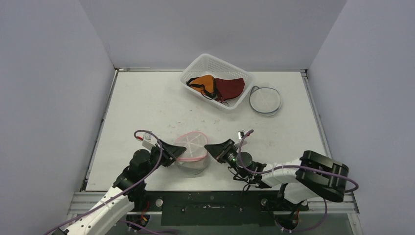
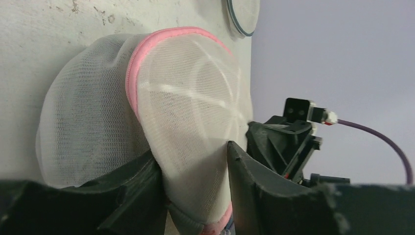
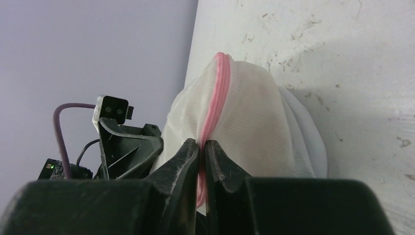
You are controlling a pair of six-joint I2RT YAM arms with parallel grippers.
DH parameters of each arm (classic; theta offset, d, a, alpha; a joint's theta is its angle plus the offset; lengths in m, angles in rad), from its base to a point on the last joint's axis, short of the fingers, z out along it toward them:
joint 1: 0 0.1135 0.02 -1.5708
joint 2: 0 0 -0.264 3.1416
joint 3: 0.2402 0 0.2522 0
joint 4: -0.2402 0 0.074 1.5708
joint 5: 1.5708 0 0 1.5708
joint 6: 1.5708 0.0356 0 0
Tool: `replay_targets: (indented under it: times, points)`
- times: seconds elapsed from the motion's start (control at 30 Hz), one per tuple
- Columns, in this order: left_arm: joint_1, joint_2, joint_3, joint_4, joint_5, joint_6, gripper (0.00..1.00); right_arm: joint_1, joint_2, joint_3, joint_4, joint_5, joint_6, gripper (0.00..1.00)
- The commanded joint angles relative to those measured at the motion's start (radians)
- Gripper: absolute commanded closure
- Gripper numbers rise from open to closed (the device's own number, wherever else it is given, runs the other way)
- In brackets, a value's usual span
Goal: Unzip the laundry bag and remove the bra
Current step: Place the laundry bag at the center of the board.
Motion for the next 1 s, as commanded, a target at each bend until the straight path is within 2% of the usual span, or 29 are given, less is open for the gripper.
replay_targets:
  times: [0.0, 0.07, 0.2, 0.33, 0.4, 0.63, 0.97]
  points:
    - [-0.005, 0.023, 0.069, -0.032, 0.049, 0.045, 0.55, -0.004, -0.129, 0.072, -0.257, -0.010, -0.125, 0.95]
    - [-0.004, 0.025, 0.081, -0.069, 0.049, 0.057, 0.46, -0.014, -0.167, 0.066, -0.304, -0.015, -0.150, 0.95]
    - [-0.002, 0.018, 0.100, -0.105, 0.047, 0.098, 0.30, -0.073, -0.212, 0.024, -0.295, -0.108, -0.183, 0.95]
    - [0.016, 0.009, 0.079, -0.104, 0.070, 0.120, 0.24, -0.132, -0.245, 0.004, -0.308, -0.217, -0.234, 0.95]
    - [0.039, 0.008, 0.044, -0.038, 0.103, 0.112, 0.23, -0.159, -0.259, -0.003, -0.316, -0.271, -0.255, 0.95]
    - [0.147, 0.049, -0.069, 0.231, 0.278, 0.021, 0.28, -0.220, -0.301, -0.028, -0.350, -0.365, -0.310, 0.95]
    - [0.164, 0.125, -0.097, 0.399, 0.353, -0.038, 0.57, -0.281, -0.298, -0.060, -0.326, -0.432, -0.341, 0.95]
